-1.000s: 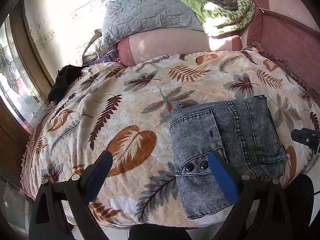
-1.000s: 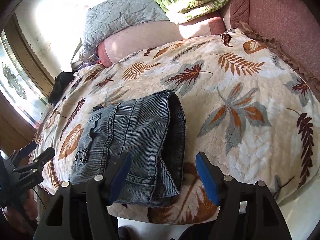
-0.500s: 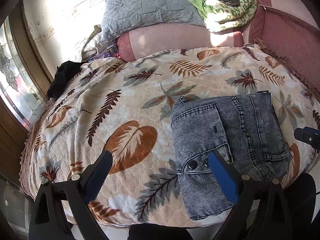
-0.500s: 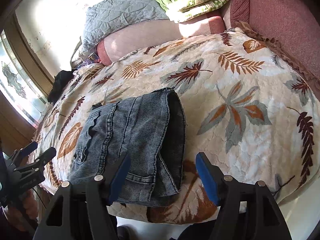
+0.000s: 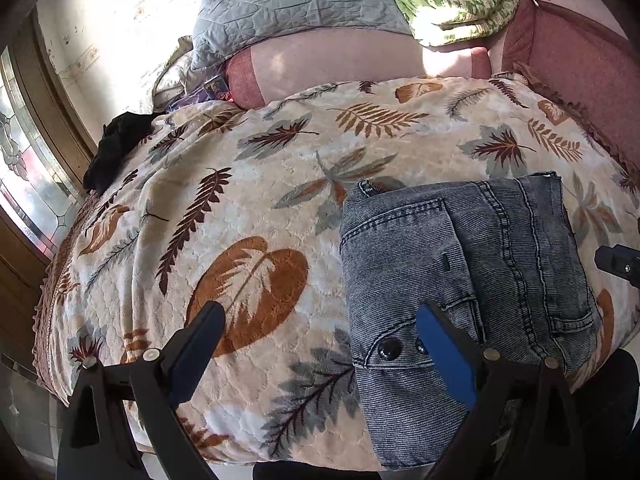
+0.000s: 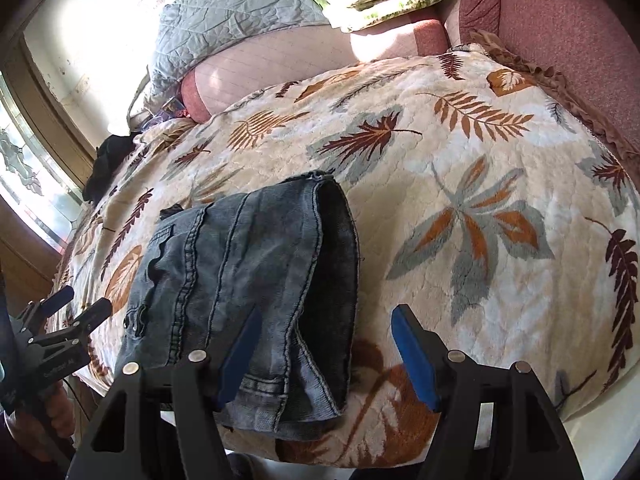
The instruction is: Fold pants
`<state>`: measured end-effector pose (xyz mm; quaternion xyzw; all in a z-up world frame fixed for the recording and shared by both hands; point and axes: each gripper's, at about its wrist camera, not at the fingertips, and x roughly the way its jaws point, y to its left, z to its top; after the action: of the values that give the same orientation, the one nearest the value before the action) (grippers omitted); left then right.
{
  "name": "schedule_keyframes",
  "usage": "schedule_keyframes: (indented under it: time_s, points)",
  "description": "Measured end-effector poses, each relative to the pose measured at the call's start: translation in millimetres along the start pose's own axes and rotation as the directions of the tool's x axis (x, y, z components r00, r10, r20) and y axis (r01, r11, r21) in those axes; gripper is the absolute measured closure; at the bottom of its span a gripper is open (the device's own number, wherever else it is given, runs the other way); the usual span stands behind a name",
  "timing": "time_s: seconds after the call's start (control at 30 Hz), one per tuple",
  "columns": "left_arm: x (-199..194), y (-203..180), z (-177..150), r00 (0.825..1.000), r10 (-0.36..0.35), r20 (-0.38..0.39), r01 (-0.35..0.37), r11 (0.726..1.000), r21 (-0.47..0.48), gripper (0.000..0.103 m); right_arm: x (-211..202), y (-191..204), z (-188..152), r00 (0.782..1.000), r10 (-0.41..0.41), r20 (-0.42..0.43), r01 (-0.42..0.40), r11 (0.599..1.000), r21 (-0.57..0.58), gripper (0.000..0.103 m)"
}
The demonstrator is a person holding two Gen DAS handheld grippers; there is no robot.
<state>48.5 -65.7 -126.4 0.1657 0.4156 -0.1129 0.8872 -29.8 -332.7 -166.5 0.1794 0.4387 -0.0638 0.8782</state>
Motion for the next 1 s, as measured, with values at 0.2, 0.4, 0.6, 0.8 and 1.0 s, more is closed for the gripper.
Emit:
schedule_keyframes:
  time_s: [0.2, 0.4, 0.6, 0.8, 1.0]
  points:
    - [4.3, 3.3, -0.3, 1.0, -0.002, -0.01, 0.002, 1.0, -0.018, 0.006, 5.9, -2.3, 1.4, 1.0, -0.001, -0.003, 0.002, 1.0, 0.008, 0.032]
    - [6.1, 7.8, -3.4, 1.0, -0.009, -0.02, 0.009, 1.0, -0.027, 0.007, 10.9, 2.8, -1.9, 0.999, 0.037, 0.003, -0.037, 0.999, -0.015, 0.03]
    - [9.8, 9.8, -2.0, 1.0, -0.01, -0.024, 0.009, 0.999, -0.031, 0.007, 17.2, 2.8, 6.0, 0.998, 0.052, 0.02, -0.051, 0.999, -0.019, 0.027]
    - [22.7, 22.5, 1.7, 0.993, -0.114, -0.026, 0.111, 0.991, -0.079, 0.007, 34.9, -6.0, 19.3, 0.996, 0.085, 0.021, -0.084, 0.996, -0.016, 0.024]
    - [48.4, 36.6, 0.2, 0.972, -0.236, -0.012, 0.234, 0.969, -0.084, 0.007, 69.5, -13.7, 21.9, 0.982, 0.183, -0.044, -0.183, 0.983, 0.004, 0.024]
